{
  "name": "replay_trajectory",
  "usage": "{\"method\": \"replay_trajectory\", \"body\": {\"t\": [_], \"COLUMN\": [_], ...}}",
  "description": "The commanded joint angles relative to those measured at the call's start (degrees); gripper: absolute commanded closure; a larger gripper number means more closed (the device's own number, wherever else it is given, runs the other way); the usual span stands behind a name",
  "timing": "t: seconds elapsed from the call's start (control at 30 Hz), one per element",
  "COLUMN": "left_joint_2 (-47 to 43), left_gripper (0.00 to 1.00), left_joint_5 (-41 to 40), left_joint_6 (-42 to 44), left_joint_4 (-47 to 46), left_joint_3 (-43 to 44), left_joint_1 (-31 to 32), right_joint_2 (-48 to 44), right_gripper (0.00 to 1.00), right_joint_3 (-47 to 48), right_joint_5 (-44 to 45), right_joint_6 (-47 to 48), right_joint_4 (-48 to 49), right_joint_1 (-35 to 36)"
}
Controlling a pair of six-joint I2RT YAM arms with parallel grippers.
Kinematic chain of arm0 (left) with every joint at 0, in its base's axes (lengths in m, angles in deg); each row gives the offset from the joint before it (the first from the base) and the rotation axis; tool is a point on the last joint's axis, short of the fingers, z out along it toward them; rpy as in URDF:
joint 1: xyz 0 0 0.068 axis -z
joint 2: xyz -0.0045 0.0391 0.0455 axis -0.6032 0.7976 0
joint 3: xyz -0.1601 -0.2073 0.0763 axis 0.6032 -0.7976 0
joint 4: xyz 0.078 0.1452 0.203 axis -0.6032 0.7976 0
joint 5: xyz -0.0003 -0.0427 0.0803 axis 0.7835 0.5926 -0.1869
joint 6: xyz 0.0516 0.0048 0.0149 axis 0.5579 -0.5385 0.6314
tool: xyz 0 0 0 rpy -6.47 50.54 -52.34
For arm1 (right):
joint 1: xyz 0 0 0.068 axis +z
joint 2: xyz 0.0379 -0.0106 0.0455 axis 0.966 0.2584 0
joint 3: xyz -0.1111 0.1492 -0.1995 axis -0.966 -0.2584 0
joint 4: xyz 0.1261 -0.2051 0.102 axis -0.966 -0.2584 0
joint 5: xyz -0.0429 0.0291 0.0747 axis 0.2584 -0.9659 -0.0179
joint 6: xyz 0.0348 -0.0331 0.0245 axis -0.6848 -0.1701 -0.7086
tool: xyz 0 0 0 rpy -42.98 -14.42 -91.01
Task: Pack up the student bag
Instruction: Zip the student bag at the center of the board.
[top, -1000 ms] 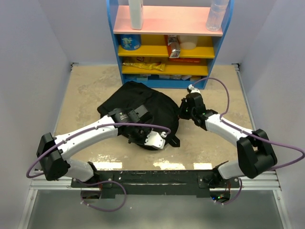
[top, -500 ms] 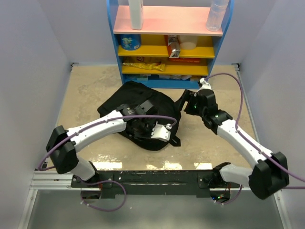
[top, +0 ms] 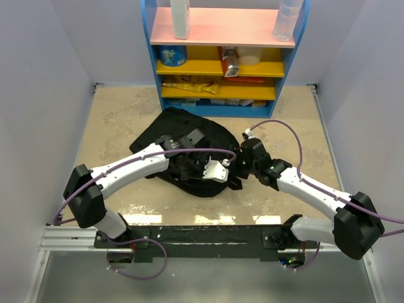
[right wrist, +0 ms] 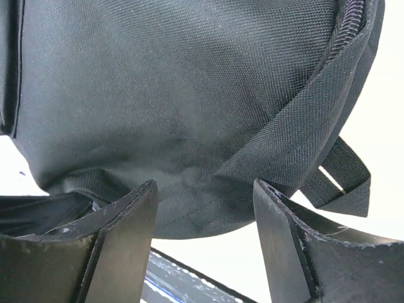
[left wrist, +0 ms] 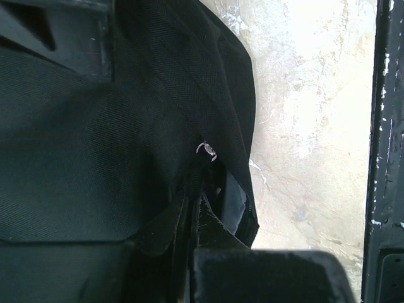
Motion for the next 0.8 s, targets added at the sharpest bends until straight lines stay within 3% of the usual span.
{"method": "replay_trajectory", "body": {"t": [0.0,0.43,0.57,0.77], "left_joint_2": [-2.7,-5.51,-5.78,-5.43], "left_gripper": [1.0,1.0,1.0,1.0], "left_joint_5": [0.23,4.27,5.32,5.5], "left_joint_6": [0.36,1.24,1.24,1.07], "left_joint_4": [-1.01,2.77,3.03,3.83], "left_joint_3": [1.17,3.98,4.33,4.34], "left_joint_1": [-0.73,-0.64,-0.55,-0.2], "right_joint_2": [1.01,-7.33,-7.52,0.47], "right_gripper": [0.36,0.21,0.2,0.21], "right_joint_3": [1.47,1.22,-1.06,-0.02], "right_joint_5": [1.0,5.04,3.3,-0.83], "right_joint_6": [-2.04,-0.63,-4.04,-7.66], "right_joint_4": [-1.17,-16.82,-13.5,-1.54], "right_joint_1": [0.54,0.63,0.63,0.63]}}
